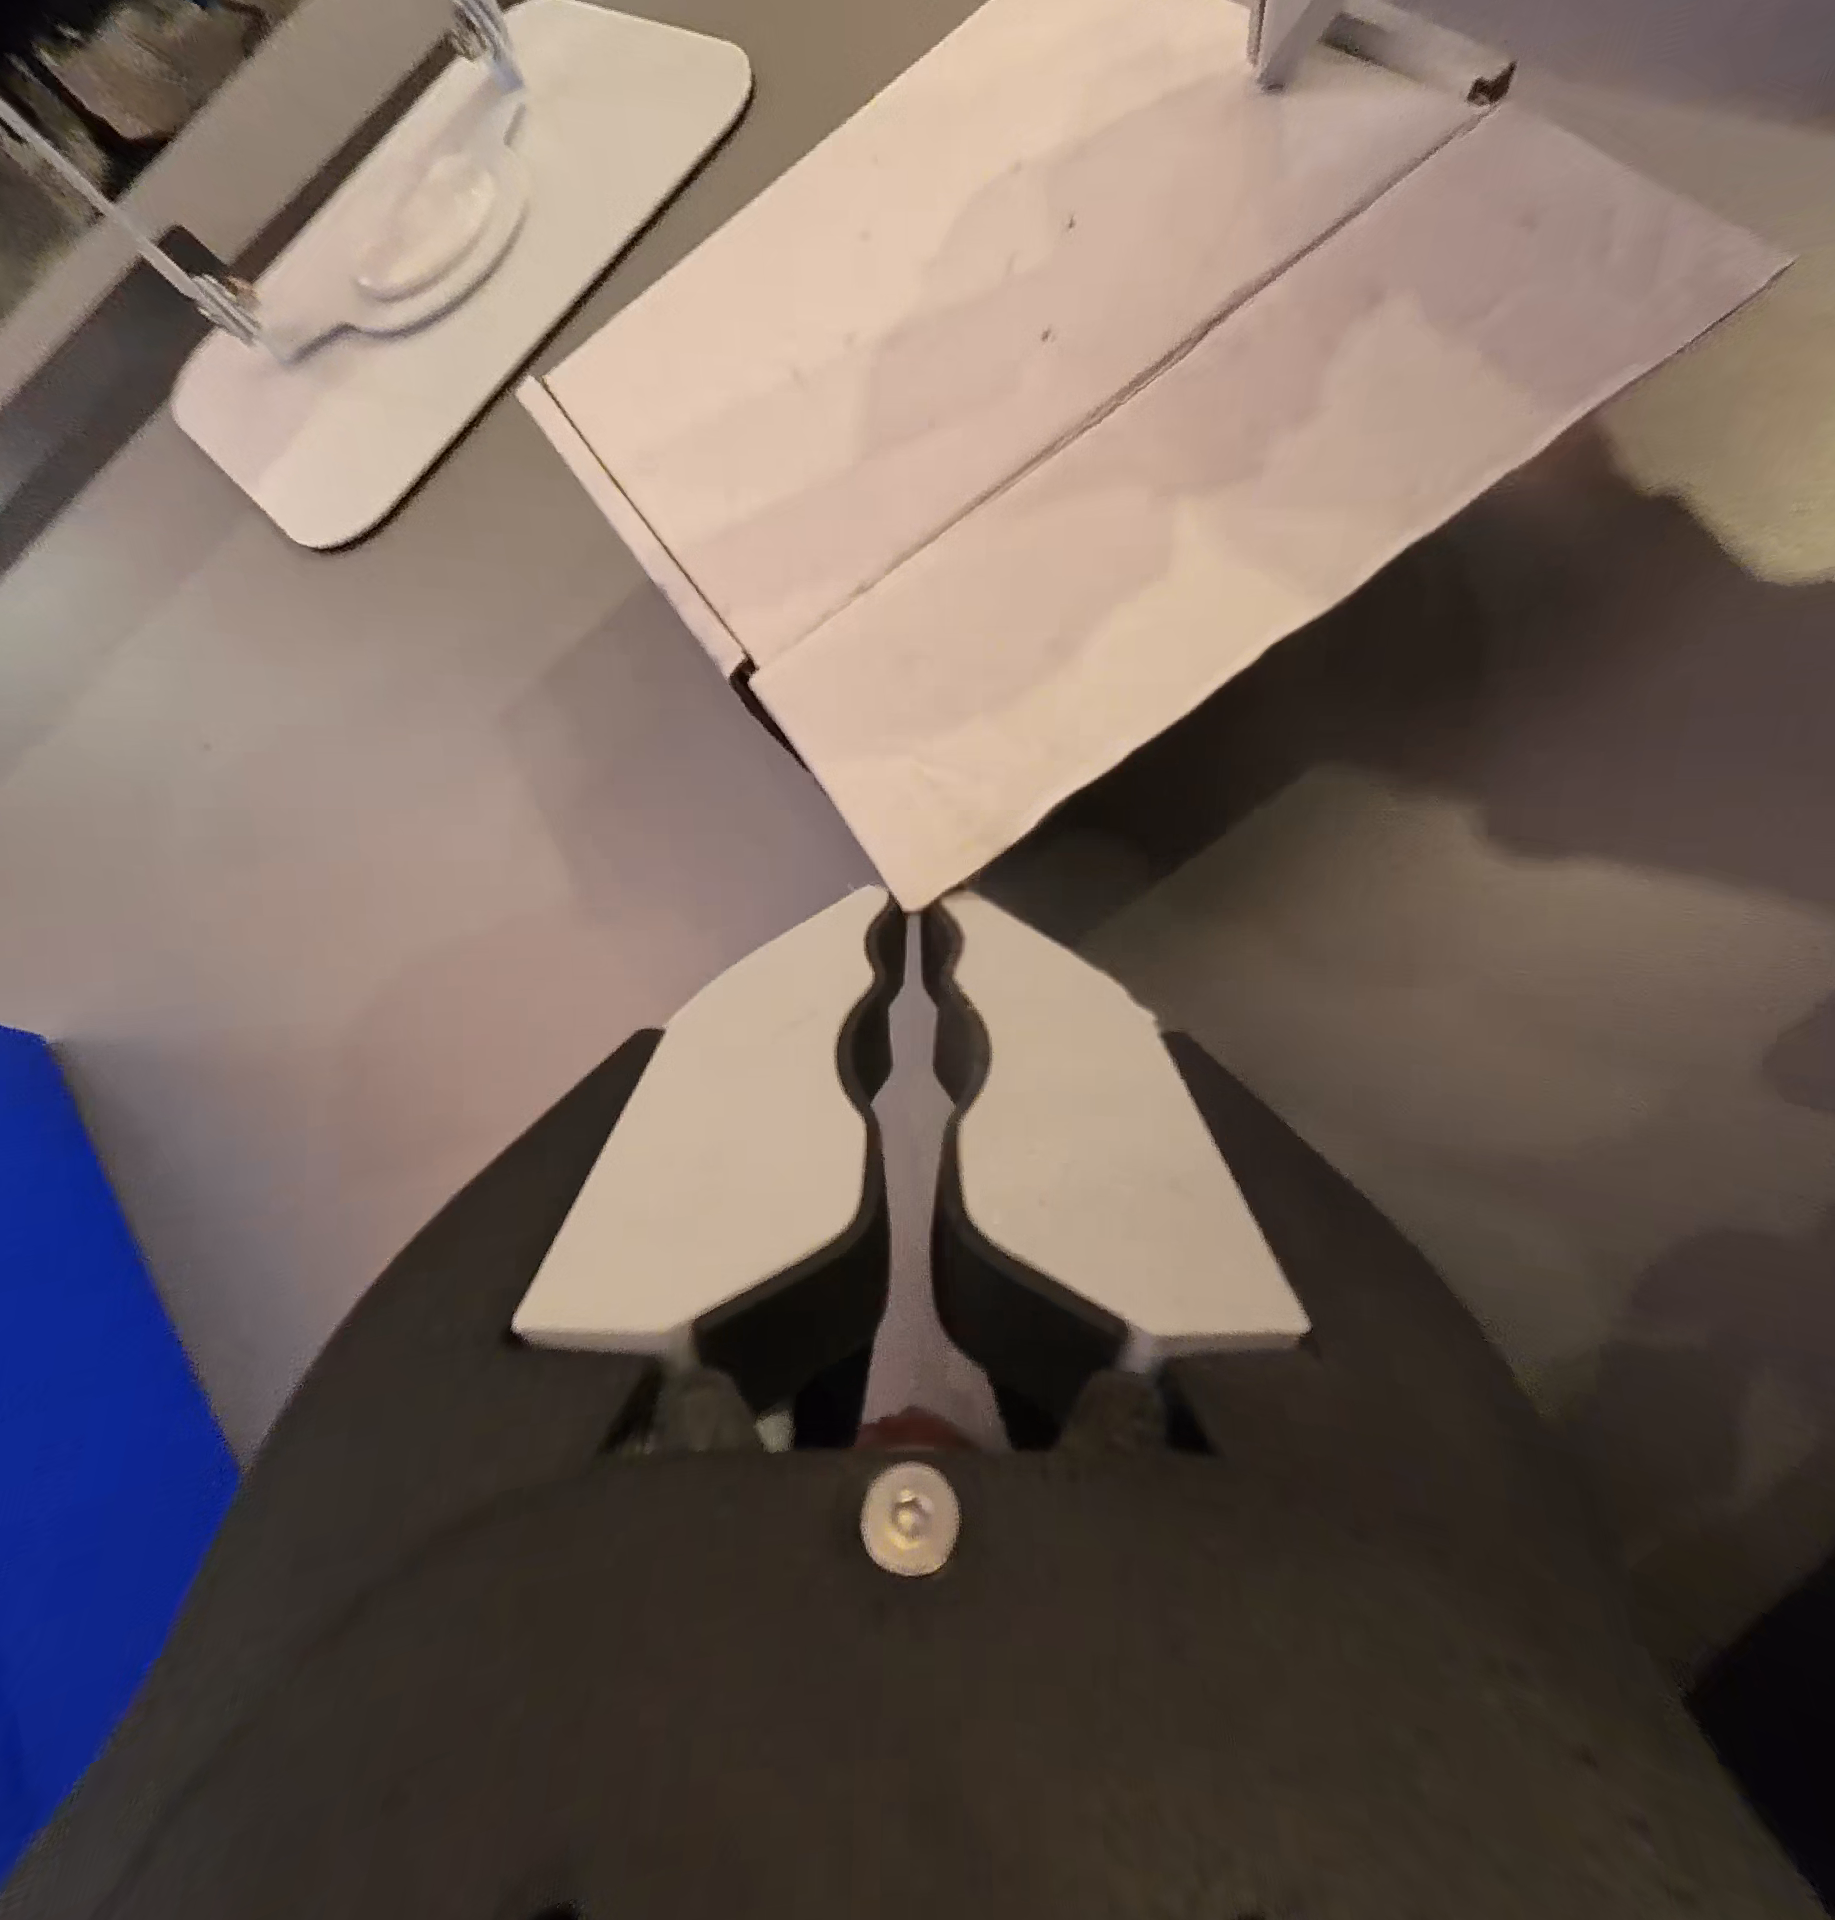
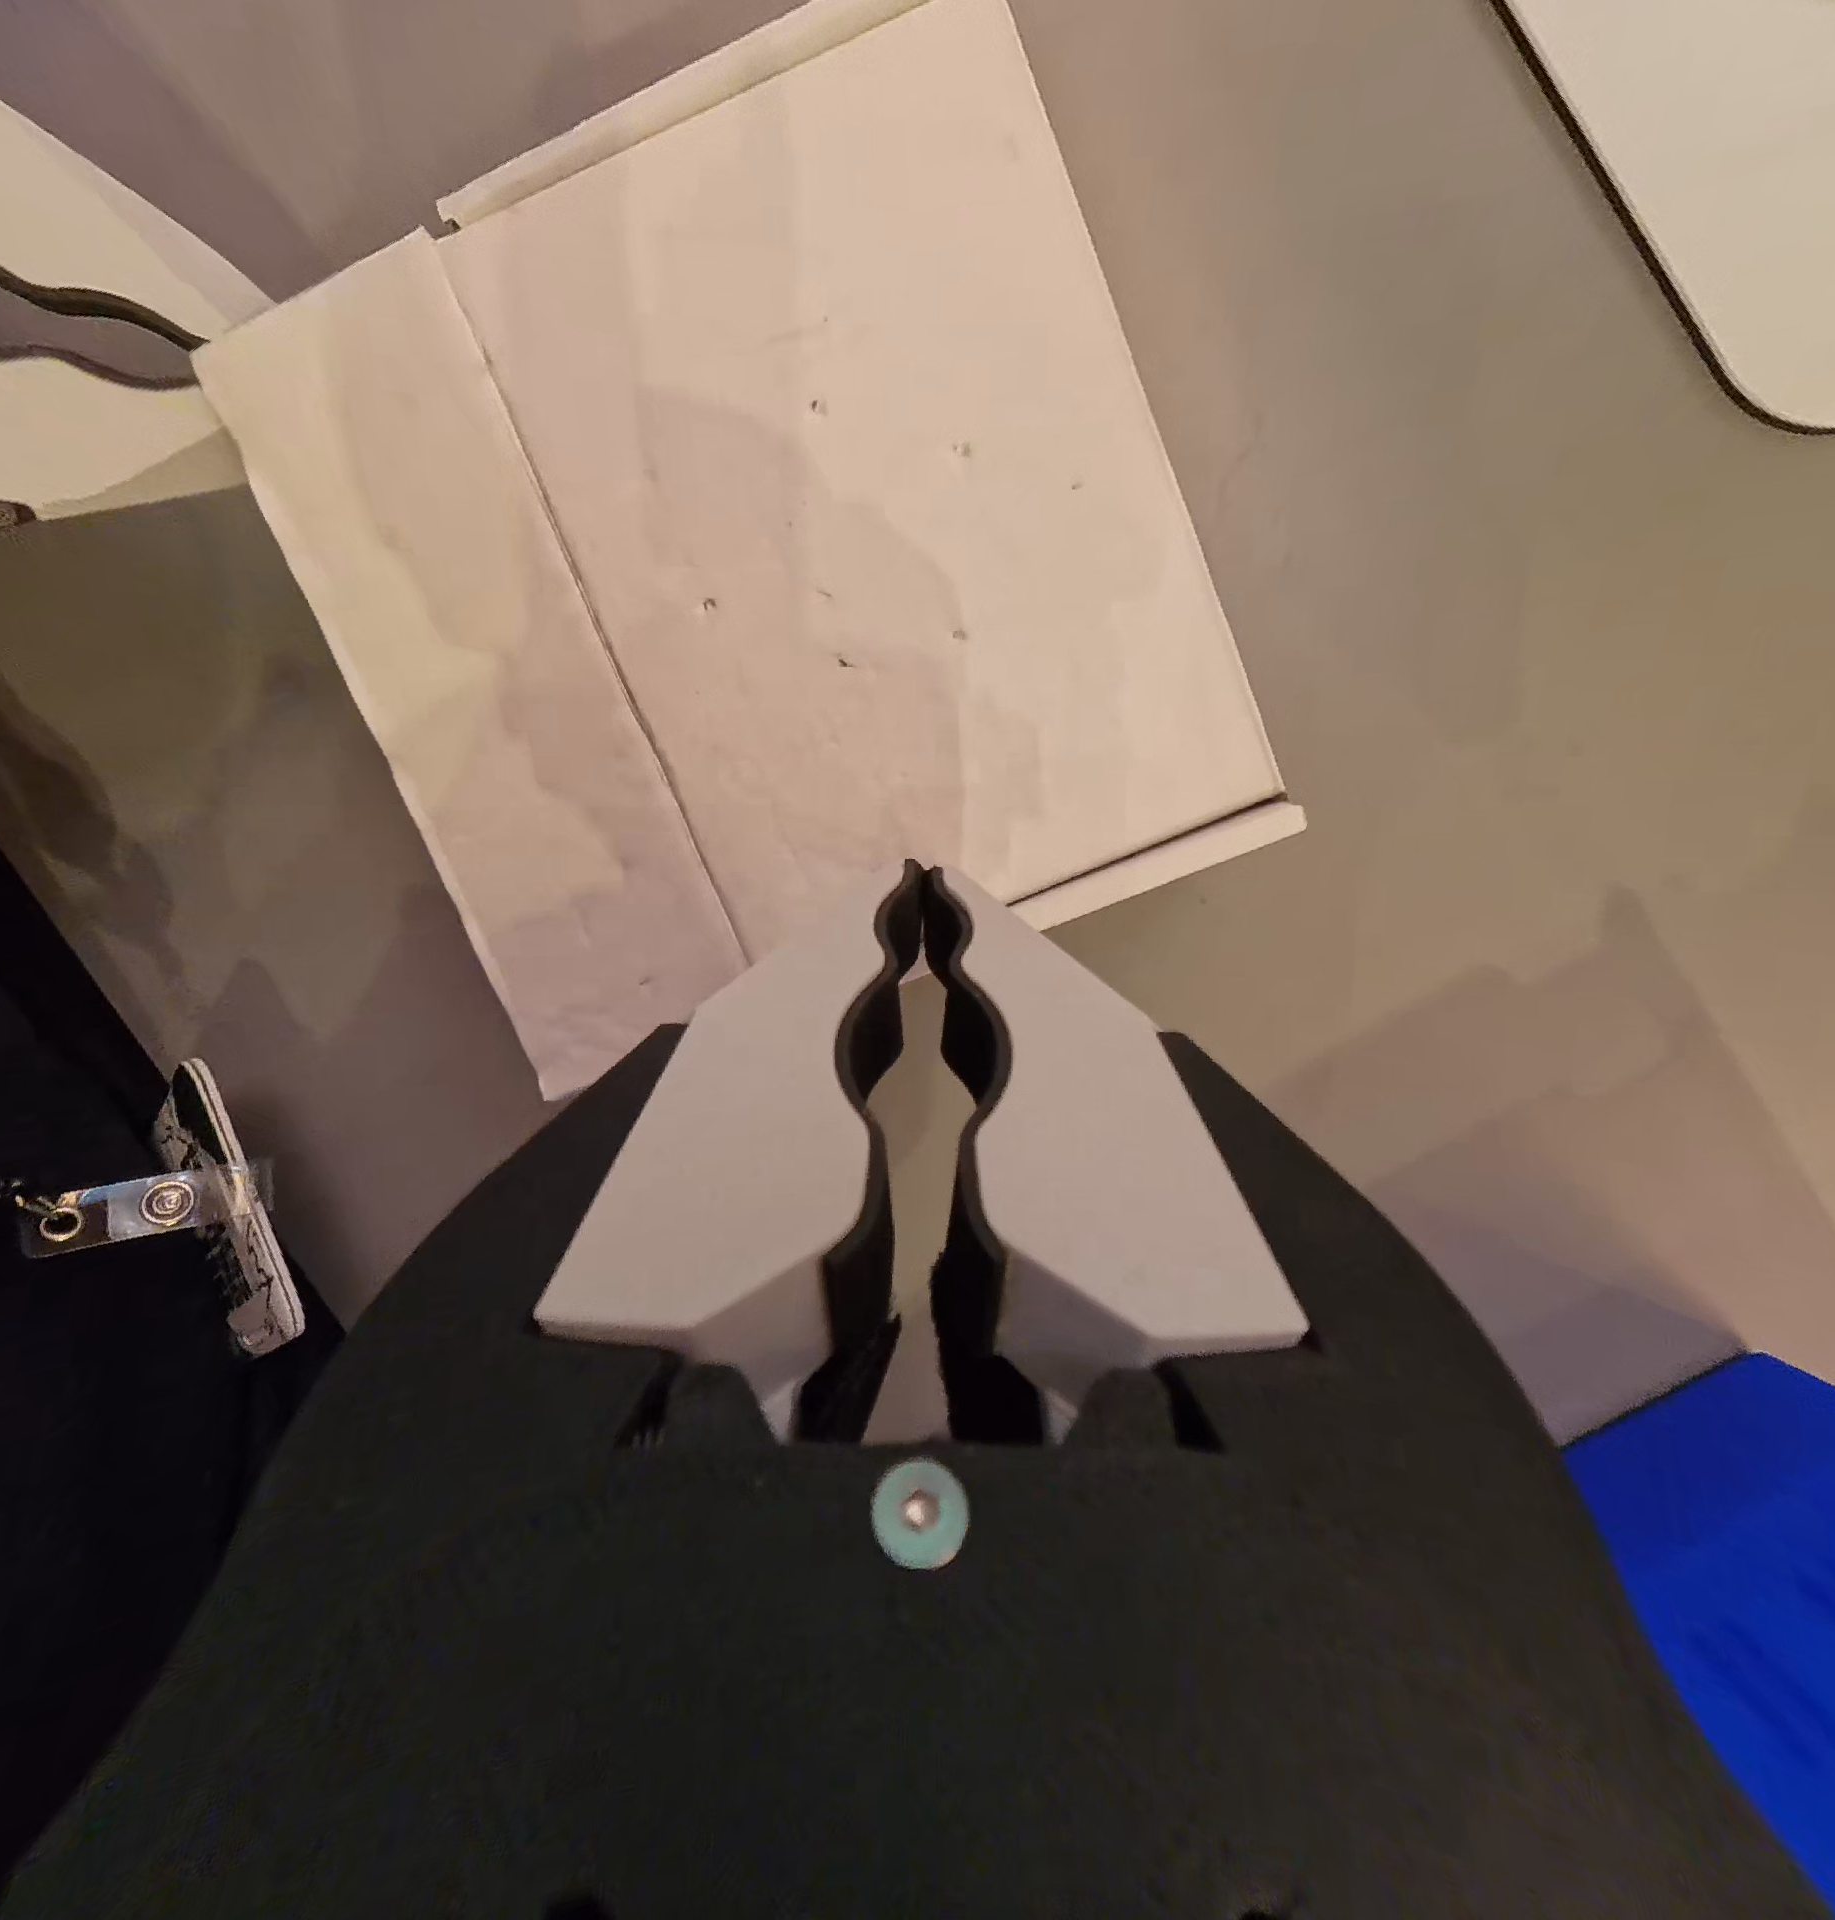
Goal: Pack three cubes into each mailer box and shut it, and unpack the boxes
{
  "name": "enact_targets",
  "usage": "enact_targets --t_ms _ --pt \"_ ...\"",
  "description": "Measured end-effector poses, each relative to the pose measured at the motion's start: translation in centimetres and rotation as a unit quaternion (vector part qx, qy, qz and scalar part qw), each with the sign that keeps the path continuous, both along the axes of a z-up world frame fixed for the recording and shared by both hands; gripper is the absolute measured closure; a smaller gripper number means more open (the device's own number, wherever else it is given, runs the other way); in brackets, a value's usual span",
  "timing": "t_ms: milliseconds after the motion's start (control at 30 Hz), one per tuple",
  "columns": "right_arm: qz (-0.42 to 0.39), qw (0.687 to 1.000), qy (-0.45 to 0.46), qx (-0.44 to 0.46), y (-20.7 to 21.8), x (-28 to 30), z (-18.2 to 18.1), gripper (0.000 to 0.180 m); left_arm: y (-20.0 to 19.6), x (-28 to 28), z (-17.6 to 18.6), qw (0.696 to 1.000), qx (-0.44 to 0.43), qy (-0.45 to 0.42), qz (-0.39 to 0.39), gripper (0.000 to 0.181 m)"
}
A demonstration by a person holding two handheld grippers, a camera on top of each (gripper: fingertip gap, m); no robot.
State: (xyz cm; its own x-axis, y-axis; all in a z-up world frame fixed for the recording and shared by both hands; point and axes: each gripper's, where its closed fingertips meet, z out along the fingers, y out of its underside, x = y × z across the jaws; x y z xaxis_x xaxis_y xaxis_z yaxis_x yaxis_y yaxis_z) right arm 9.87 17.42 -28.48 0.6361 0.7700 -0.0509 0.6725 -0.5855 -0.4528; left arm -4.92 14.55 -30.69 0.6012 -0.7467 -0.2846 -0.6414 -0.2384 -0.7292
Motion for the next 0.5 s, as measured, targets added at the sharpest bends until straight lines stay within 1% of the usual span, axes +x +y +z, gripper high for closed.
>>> enact_targets --t_ms 100,200,333,500 --pt "-0.001 1.0 0.0 0.0 0.0 0.0 0.0 0.18 0.3 -0.4 0.6 0.999 0.036 0.012 0.006 0.181" --pt "-0.002 1.0 0.002 0.0 0.0 0.0 0.0 0.18 0.2 -0.2 -0.2 1.0 -0.005 -0.011 0.006 0.181" --pt "-0.001 1.0 0.002 0.0 0.0 -0.1 0.0 0.18 0.6 -0.3 -0.4 1.0 0.001 0.002 0.01 0.181" --pt "-0.001 1.0 0.004 0.0 0.0 -0.1 0.0 0.18 0.8 -0.3 -1.6 1.0 -0.025 0.015 0.008 0.181"
